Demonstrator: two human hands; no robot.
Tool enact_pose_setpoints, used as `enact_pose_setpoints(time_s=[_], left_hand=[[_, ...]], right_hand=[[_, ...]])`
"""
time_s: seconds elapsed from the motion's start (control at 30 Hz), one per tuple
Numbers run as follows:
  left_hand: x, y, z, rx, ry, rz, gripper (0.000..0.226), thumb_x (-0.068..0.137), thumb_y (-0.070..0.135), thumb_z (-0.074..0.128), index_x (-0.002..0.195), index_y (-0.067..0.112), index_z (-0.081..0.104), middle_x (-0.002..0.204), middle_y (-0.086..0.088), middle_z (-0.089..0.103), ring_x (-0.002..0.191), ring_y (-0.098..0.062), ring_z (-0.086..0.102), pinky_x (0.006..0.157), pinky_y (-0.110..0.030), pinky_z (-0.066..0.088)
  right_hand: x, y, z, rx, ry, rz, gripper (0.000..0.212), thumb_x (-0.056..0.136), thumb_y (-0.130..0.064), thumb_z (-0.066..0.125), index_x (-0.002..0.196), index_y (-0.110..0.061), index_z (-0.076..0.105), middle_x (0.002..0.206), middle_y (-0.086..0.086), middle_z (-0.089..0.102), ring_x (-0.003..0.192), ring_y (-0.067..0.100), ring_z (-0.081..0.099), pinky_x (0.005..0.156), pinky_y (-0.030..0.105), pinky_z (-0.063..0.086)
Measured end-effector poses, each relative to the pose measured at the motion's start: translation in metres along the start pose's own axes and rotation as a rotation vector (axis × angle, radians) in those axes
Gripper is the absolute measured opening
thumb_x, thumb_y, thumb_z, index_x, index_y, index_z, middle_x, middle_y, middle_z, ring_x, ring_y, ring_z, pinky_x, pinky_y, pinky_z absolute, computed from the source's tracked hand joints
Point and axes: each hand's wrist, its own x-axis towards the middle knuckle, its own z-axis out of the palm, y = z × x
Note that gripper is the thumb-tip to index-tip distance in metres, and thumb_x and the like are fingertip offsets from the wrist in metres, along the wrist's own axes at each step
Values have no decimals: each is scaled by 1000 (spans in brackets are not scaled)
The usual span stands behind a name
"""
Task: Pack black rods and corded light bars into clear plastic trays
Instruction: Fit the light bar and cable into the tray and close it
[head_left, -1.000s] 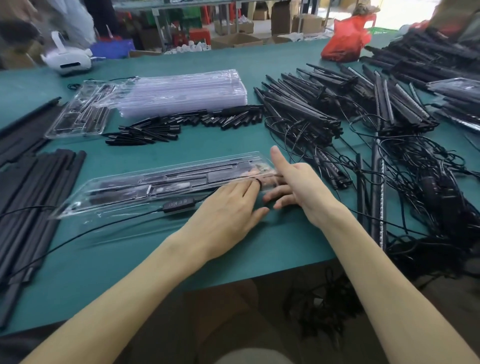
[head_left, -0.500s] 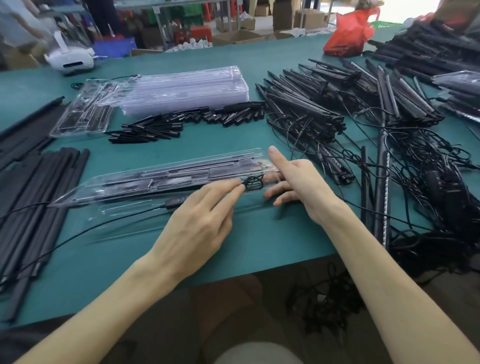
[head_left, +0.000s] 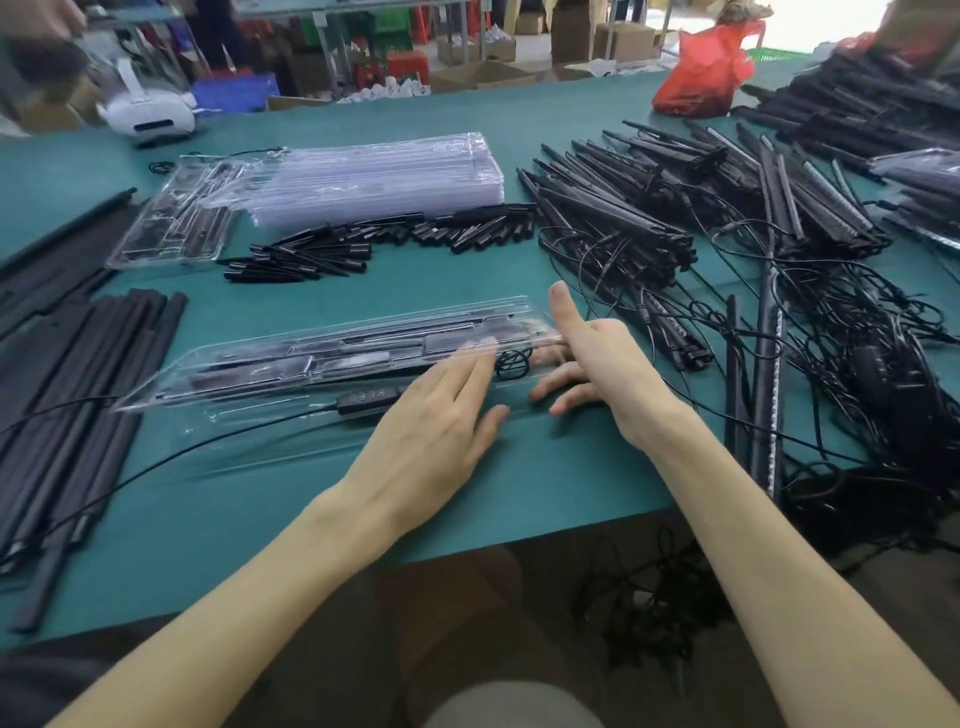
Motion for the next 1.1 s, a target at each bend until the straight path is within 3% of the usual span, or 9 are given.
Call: enact_pose_setpoints(time_s=[0.1,0.23,0.3,0.4,0.57,0.73,0.87,1.0,1.1], left_hand=[[18,-5,3,-67,-57,23,55,108,36,33,151,3,40,155,-12,43,146,-27,36,121,-36,26],[39,-13,7,-211,-62,29,42,108,29,40,136,6,61,153,-10,46,144,-25,39,119,-35,29],[46,-16,9,-266,-40,-11,37,108,27,44,109,5,73,133,-12,63,126,-28,55,106,-33,41],[53,-17,12,-295,-2,-48,38,106,26,50,83,4,70,105,-11,70,101,-28,62,91,-35,46],[58,-18,18,-365,-25,-73,23,102,24,57,84,10,60,105,-8,70,102,-26,61,90,-45,46],[60,-21,20,-406,4,-32,22,100,18,58,81,9,56,80,-1,60,77,-22,53,76,-43,45],[61,-20,23,-415,20,4,17,101,11,56,85,7,56,85,-2,56,84,-21,51,79,-36,41],[63,-21,24,-362,3,3,20,103,15,53,83,20,51,85,6,50,95,-23,53,81,-35,37],[60,-22,28,-347,32,-24,22,103,18,54,81,20,52,79,11,48,81,-18,48,79,-36,37]], right_hand=[[0,0,1,-14,3,-10,78,86,-77,51,98,-1,66,88,3,75,65,30,75,43,28,53],[0,0,0,-12,-8,-9,77,88,-76,48,101,-3,68,92,7,76,66,30,75,43,28,53],[-1,-1,0,-5,-6,-4,74,89,-76,46,100,-6,67,88,5,76,66,30,75,42,27,53],[-1,-2,-1,13,3,10,75,88,-77,46,101,-6,65,79,2,75,65,29,75,41,27,52],[-1,-1,-1,12,-6,15,75,89,-76,46,104,-4,65,82,3,77,68,30,75,41,27,52],[-1,0,0,6,-8,8,69,92,-71,49,103,-5,65,90,7,76,67,29,75,41,27,52],[-1,1,0,-4,2,2,62,95,-63,52,101,-3,65,93,8,74,67,28,75,42,26,52],[0,2,0,-7,-2,-1,56,97,-59,52,97,-5,65,95,9,73,66,28,75,42,25,51],[0,1,0,4,-11,-2,52,97,-57,52,98,-6,66,98,11,73,66,28,75,42,25,51]])
